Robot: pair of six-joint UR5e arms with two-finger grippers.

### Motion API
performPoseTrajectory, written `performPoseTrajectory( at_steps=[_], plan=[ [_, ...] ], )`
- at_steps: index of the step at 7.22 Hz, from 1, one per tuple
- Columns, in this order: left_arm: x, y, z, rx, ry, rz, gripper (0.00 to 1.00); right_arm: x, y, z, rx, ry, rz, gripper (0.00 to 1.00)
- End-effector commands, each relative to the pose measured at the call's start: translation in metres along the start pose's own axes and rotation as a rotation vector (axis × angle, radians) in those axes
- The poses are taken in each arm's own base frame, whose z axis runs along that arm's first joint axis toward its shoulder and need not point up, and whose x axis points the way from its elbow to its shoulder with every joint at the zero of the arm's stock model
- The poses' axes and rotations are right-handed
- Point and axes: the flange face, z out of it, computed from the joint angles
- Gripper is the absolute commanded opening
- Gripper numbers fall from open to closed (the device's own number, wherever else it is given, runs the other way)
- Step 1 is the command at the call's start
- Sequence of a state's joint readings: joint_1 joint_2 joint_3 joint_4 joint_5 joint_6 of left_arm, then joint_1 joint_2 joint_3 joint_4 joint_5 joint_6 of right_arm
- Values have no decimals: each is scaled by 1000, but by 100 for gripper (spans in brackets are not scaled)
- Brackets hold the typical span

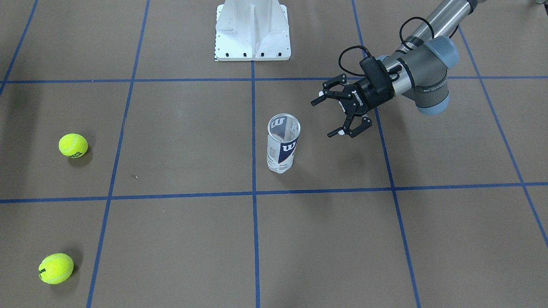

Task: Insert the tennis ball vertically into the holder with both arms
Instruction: 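Close the left gripper around the can's side while the right arm approaches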

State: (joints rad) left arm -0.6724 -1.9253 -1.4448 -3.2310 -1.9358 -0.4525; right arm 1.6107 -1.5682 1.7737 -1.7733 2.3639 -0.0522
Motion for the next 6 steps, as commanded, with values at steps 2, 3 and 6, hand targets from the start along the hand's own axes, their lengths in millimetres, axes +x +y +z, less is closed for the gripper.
performPoseTrajectory(
  at_steps=[2, 3, 6],
  plan=[
    [-9, 13, 11, -41, 8, -1, 99, -1, -1, 0, 1, -1, -5, 99],
    [-14, 11, 25, -42, 8, 0, 99, -2, -2, 1, -1, -2, -5, 99],
    [-6, 13, 47, -49, 29, -6, 99, -13, -10, -1, 2, -6, -26, 99]
  ],
)
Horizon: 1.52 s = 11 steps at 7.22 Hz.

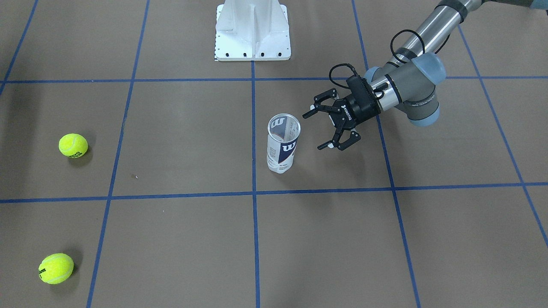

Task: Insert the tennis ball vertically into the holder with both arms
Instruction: 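Close the left gripper around the can's side while the right arm approaches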

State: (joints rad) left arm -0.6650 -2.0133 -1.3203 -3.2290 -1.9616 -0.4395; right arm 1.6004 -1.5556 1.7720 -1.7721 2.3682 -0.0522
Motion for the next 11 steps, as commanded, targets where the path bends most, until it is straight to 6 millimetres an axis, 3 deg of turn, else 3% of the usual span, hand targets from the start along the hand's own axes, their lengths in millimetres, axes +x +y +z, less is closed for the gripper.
performPoseTrajectory(
  at_steps=[1, 3, 5, 7, 11],
  plan=[
    [11, 5, 10, -7, 21, -5, 99, -10, -5, 3, -6, -2, -21, 99],
    [18, 8, 19, -8, 30, -6, 99, -18, -12, 3, -7, -4, -37, 99],
    [12, 1, 41, -10, 25, -7, 99, -31, -21, 1, -1, -7, -63, 99],
    [11, 3, 42, -13, 24, -8, 99, -84, -56, -15, 30, -1, -158, 99],
    [9, 6, 43, -20, 19, 0, 99, -126, -50, 18, 35, -60, -229, 99]
  ],
)
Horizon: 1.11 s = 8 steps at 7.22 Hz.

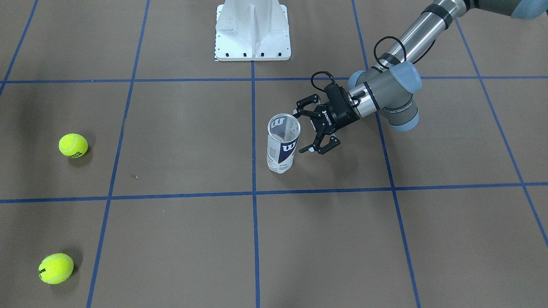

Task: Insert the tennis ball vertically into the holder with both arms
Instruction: 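Close the left gripper around the can's side while the right arm approaches, then lower the right gripper onto the nearer yellow tennis ball and grasp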

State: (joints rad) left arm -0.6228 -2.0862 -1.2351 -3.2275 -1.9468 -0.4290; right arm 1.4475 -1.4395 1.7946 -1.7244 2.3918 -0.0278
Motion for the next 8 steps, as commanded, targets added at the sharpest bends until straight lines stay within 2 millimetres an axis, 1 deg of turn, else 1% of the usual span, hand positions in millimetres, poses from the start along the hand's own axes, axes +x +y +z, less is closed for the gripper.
performPoseTrajectory(
  at_steps=[1, 2, 3, 4, 5, 6, 8],
  plan=[
    [-2, 2, 1, -5, -3, 3, 99, -37, 1, 25, 49, -48, 83, 99],
    [-2, 2, 1, -5, -3, 5, 99, -65, 8, 48, 94, -88, 123, 99],
    [-2, 2, 0, -4, -3, 7, 99, -88, 20, 75, 118, -111, 124, 99],
    [-5, 0, -2, 0, -8, 11, 99, -106, 23, 95, 88, -112, 114, 99],
    [-6, 1, -3, -2, -9, 14, 99, -119, 25, 114, 68, -81, 93, 99],
    [-6, 1, -3, -1, -11, 14, 99, -127, 29, 132, 42, -68, 92, 99],
    [-6, 1, -3, -1, -9, 14, 99, -137, 36, 162, 0, -46, 69, 99]
  ],
)
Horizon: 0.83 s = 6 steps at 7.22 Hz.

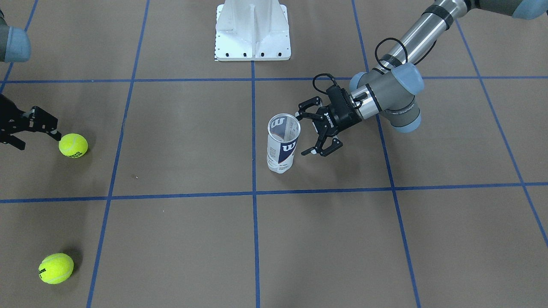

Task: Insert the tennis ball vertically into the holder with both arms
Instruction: 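Lower the right gripper onto the nearer yellow tennis ball and grasp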

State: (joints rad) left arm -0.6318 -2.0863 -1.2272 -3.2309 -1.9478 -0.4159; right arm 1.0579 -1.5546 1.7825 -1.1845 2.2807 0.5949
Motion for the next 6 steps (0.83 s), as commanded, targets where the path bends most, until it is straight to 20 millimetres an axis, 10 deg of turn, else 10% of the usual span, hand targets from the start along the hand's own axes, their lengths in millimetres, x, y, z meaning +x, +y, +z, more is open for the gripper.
performPoseTrajectory(
  at_steps=[1, 6],
  plan=[
    [0, 1, -1, 0, 0, 0, 99, -13, 10, 29, -49, 9, -25, 99],
    [0, 2, -2, 1, 1, 2, 99, -17, 22, 70, -90, 73, -65, 99]
  ],
)
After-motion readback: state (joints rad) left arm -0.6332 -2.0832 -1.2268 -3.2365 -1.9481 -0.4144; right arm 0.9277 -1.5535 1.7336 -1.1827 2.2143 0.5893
